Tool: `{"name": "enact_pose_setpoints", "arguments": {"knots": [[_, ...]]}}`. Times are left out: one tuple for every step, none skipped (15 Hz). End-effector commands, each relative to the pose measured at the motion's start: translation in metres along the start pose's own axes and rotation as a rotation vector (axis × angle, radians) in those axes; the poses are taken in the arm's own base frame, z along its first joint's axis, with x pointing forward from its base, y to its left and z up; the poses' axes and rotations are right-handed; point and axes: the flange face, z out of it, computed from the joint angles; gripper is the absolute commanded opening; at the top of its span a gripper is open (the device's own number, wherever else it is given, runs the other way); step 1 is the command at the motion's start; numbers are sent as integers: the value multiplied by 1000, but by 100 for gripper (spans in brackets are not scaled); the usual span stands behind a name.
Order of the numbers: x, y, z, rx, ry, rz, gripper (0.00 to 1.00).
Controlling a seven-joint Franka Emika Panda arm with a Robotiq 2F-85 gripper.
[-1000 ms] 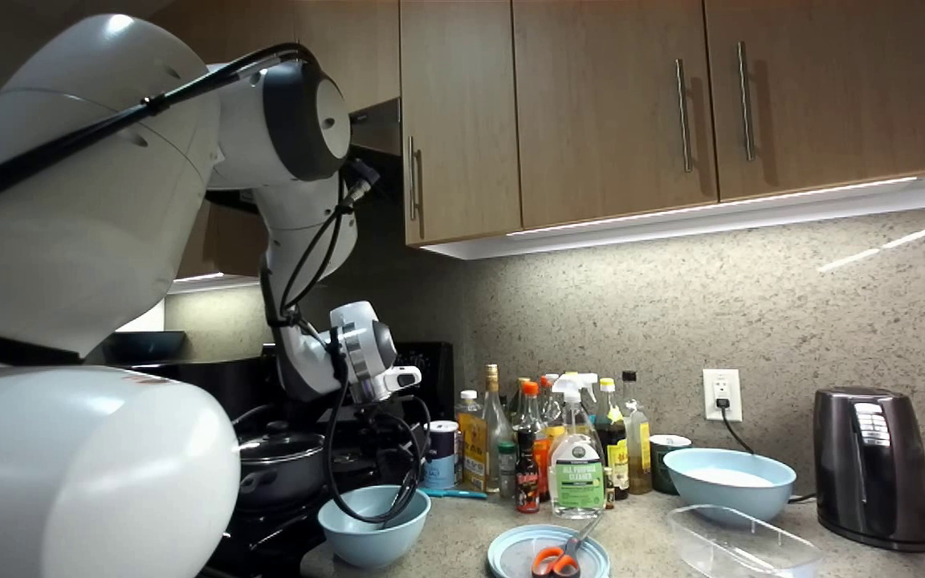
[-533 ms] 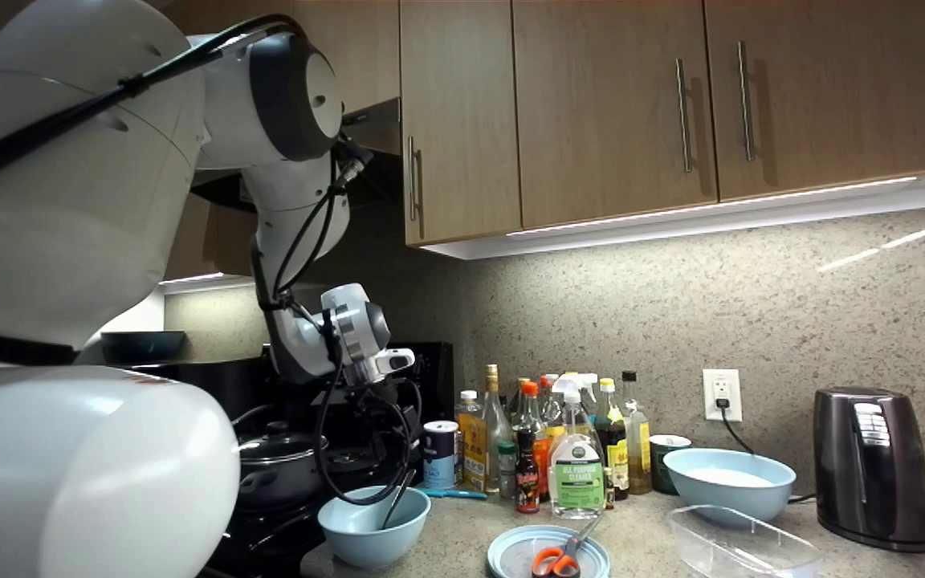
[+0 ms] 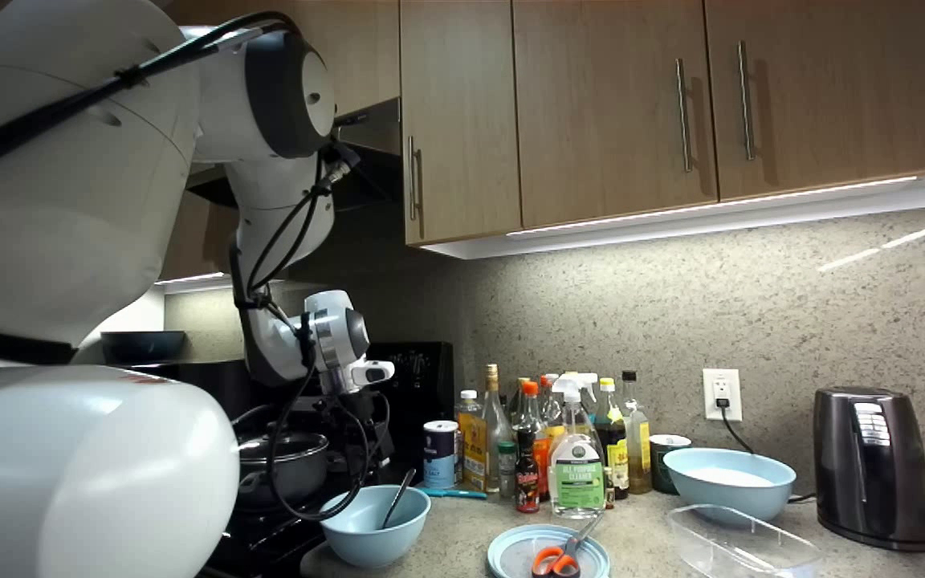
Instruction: Pick up the spoon and put it in the bowl
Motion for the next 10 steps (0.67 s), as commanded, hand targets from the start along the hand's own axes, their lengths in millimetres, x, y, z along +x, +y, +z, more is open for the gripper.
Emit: {"name": "enact_pose_setpoints", "arguments": {"knots": [[1, 1, 0, 0, 0, 2, 100], [2, 2, 0, 0, 0, 3, 100], [3, 5, 0, -3, -11, 14, 100], [2, 12, 0, 8, -23, 34, 100], [3, 18, 0, 13, -23, 60, 100], [4, 22, 2, 19, -26, 69, 100], [5, 27, 4, 14, -31, 85, 100], [6, 32, 5, 11, -38, 104, 100], [7, 37, 7, 11, -46, 123, 100], [7, 41, 10, 12, -59, 142, 100]]}}
